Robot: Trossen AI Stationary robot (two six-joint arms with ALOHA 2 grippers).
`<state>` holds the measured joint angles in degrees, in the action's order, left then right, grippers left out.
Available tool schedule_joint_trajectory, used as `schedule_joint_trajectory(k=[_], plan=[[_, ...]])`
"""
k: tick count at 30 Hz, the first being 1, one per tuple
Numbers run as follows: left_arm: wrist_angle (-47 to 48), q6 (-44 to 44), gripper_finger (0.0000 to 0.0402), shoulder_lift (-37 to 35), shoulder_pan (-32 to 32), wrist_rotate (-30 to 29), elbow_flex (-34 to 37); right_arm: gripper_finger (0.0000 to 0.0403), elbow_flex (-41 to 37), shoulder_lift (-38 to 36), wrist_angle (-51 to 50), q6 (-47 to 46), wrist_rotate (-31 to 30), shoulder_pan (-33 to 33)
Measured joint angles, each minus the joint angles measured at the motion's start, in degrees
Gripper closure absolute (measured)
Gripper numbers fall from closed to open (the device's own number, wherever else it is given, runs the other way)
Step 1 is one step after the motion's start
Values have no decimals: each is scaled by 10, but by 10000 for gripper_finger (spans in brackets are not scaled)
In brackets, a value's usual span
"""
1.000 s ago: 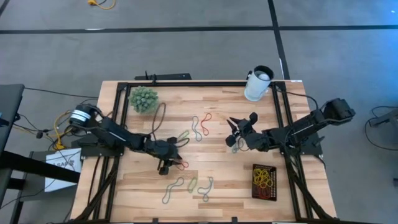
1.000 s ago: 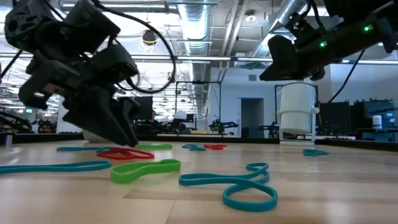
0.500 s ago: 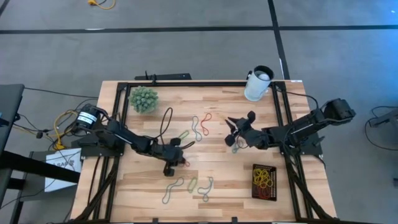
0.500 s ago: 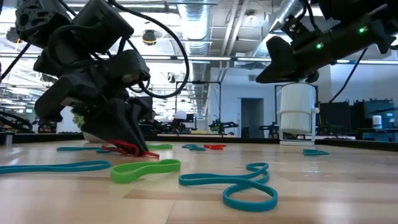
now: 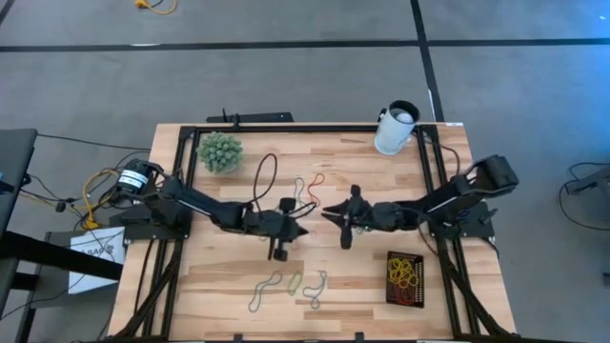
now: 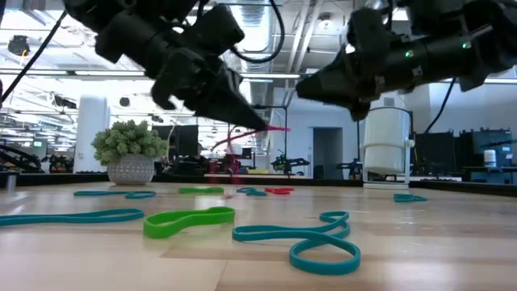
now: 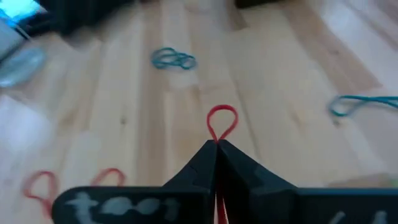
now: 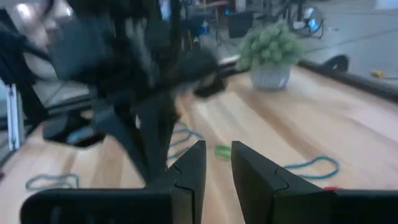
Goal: Pick and place items into bin
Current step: Put the left red rubberband into the black basket
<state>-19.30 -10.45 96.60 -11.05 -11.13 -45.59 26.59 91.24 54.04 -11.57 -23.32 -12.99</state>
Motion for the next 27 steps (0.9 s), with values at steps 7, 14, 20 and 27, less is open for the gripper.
schedule_joint_trajectory(k=[7, 14, 20, 27], plan=[[30, -29, 401, 0, 8, -48, -23, 325, 35, 56, -4, 0, 63, 0], [59, -28, 401, 0, 16, -61, -23, 297, 81, 75, -89, 0, 68, 0], [56, -28, 401, 0, 15, -61, -23, 271, 131, 75, -219, -10, 39, 0], [42, -29, 401, 0, 15, -61, -23, 262, 151, 75, -258, -10, 37, 0]])
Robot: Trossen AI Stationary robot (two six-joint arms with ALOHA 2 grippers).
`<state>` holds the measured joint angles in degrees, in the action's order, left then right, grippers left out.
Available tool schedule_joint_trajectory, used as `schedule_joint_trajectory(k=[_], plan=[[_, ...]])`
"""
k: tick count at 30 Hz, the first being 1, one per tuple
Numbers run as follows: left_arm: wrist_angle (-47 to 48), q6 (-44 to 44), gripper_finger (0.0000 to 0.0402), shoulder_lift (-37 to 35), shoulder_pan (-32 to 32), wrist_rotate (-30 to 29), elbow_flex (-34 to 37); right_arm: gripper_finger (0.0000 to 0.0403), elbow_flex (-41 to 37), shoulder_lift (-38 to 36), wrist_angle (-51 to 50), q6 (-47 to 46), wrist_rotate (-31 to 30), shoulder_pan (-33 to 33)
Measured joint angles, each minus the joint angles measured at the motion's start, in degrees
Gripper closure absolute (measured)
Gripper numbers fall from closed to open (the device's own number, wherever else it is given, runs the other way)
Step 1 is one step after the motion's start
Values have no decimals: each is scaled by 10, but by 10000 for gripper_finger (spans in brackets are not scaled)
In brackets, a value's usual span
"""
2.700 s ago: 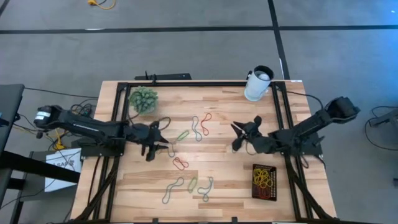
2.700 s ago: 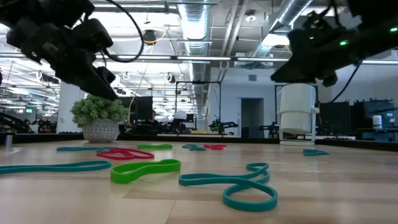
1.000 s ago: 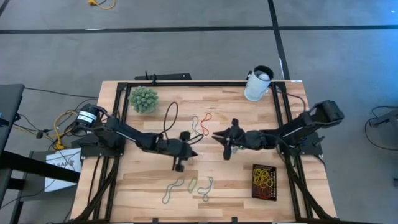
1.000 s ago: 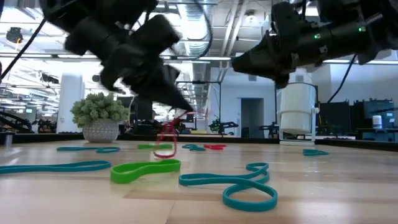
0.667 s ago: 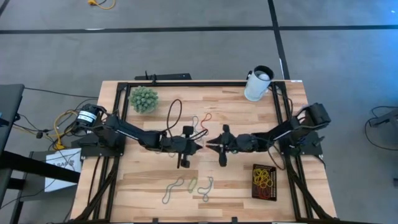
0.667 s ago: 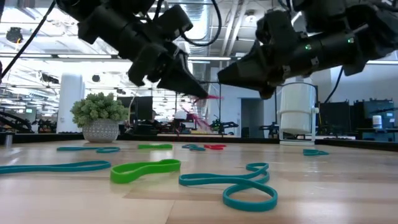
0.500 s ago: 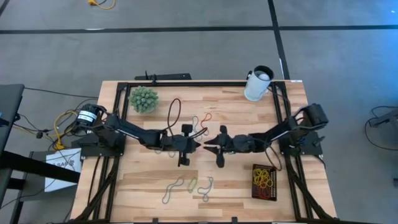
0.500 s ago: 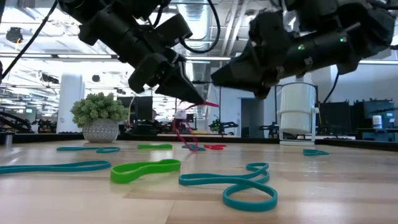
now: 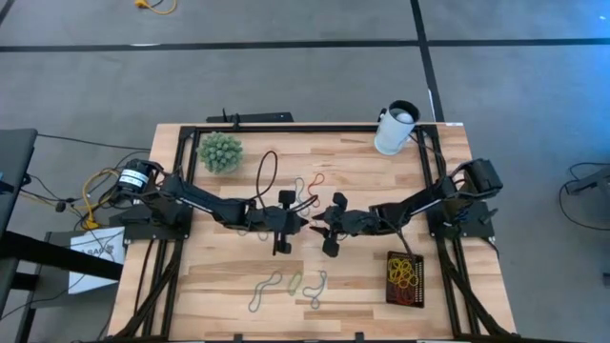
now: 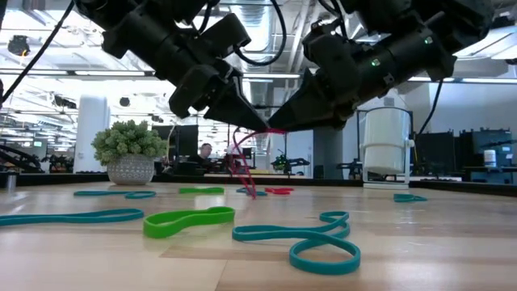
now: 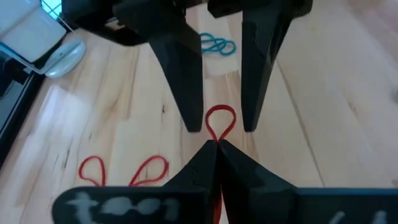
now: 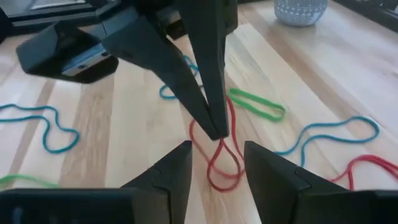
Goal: Pick and place items into bin
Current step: Put the left red rubberband into the black basket
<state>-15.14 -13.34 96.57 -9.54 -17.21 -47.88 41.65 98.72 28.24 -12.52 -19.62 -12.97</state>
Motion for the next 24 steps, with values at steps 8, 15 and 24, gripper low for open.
schedule_joint_trajectory(k=[8, 15, 24], plan=[[-28, -19, 401, -1, 0, 4, 0, 276, 0, 0, -12, 0, -2, 0], [-22, -20, 401, -1, 0, 5, 0, 298, 0, 0, -12, 5, -15, 0], [-24, -20, 401, -1, 0, 5, 0, 382, 0, 0, -12, 6, -13, 0]])
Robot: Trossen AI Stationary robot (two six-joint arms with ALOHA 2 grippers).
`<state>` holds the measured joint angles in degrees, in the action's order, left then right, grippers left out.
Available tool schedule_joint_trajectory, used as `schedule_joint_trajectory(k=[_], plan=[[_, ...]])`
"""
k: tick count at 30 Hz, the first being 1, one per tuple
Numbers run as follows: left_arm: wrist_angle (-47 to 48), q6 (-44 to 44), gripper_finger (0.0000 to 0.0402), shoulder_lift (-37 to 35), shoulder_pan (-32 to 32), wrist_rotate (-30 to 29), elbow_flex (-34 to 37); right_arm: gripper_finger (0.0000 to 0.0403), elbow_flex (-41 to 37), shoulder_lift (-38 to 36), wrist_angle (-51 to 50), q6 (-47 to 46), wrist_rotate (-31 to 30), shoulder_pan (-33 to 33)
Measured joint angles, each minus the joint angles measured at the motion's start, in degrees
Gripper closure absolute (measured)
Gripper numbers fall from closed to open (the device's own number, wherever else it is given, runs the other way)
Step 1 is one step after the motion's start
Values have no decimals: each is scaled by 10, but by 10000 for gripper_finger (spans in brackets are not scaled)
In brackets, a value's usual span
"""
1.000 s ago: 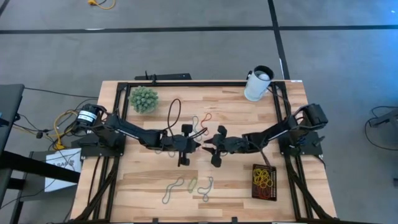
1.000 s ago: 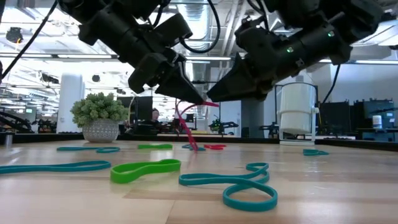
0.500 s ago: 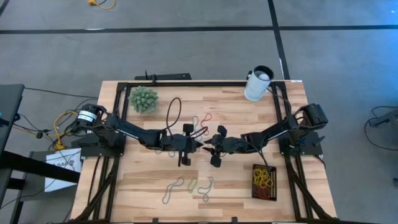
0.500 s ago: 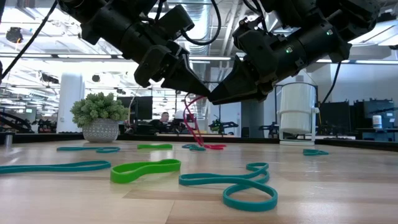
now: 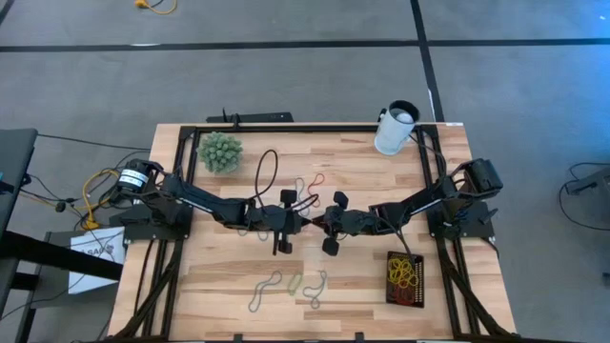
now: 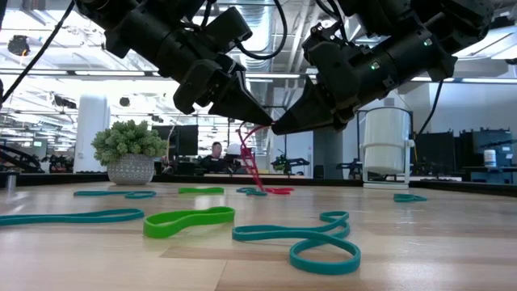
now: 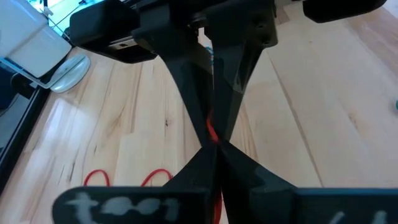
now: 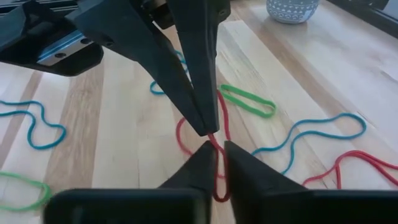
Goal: Pick and place items into bin
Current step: Put the left red rubberband into the black basket
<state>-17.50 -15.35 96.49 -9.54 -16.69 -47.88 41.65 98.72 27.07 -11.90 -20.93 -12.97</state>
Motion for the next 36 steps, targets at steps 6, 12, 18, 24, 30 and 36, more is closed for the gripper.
schedule_joint_trajectory(k=[6, 12, 18, 24, 30, 36], plan=[[0, 0, 401, 0, 0, 0, 0, 395, 0, 0, 0, 4, 0, 0], [-1, 0, 395, 0, 0, -2, 0, 400, 0, 0, 0, 4, 0, 0], [-2, 0, 356, 0, 0, -6, 0, 401, 0, 0, 0, 3, 0, -1], [-2, -21, 309, 0, -1, -37, 0, 402, 0, -22, -10, -12, 0, -15], [0, -37, 284, 0, -3, -136, 0, 402, 0, -138, -187, -130, -42, -67], [0, -31, 280, 0, -3, -152, 0, 402, 0, -298, -454, -354, -119, -185]])
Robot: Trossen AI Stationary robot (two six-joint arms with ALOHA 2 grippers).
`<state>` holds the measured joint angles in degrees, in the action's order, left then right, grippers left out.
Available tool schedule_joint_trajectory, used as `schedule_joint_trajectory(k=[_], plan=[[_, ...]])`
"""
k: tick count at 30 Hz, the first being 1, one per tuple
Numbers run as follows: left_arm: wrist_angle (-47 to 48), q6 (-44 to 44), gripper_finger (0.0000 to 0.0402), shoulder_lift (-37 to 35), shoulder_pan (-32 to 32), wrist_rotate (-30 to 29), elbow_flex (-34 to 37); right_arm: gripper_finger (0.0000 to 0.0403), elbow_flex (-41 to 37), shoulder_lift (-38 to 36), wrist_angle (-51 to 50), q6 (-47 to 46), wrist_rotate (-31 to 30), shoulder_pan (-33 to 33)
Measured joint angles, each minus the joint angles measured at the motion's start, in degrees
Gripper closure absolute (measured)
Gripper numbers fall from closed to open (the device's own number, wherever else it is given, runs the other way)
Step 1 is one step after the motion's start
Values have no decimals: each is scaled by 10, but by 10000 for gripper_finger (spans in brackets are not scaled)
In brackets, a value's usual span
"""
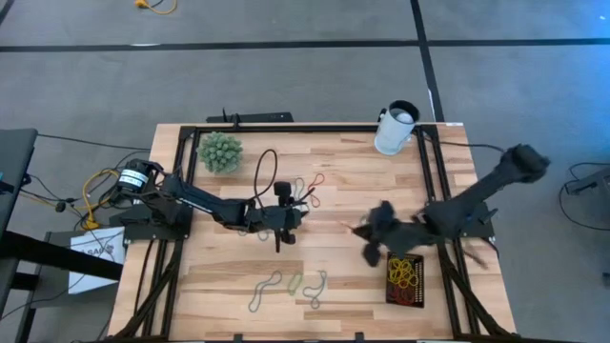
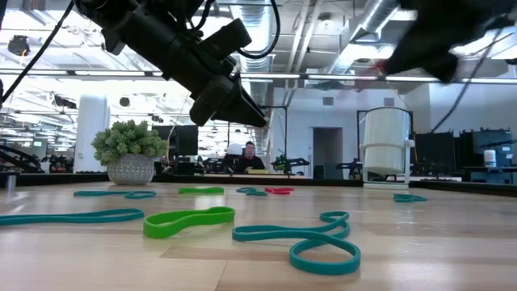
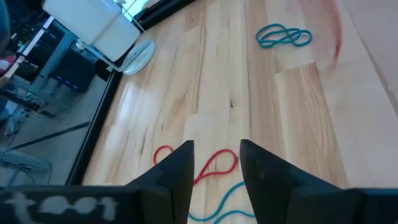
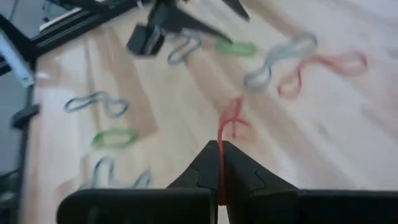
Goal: Pick and place items into bin
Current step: Put the left red rubberband into the black basket
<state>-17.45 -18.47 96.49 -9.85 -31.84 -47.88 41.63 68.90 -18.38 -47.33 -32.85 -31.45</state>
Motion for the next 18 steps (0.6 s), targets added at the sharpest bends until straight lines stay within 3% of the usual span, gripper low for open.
schedule_joint_trajectory(k=[4, 11, 18], plan=[[0, 3, 280, 0, 0, 5, 0, 403, 0, -67, -97, -142, 19, -96], [0, 5, 280, 0, 1, 10, 0, 403, 0, -77, -107, -291, 94, -251], [0, 9, 280, 0, 2, 11, 0, 403, 0, -77, -161, -437, 56, -356]])
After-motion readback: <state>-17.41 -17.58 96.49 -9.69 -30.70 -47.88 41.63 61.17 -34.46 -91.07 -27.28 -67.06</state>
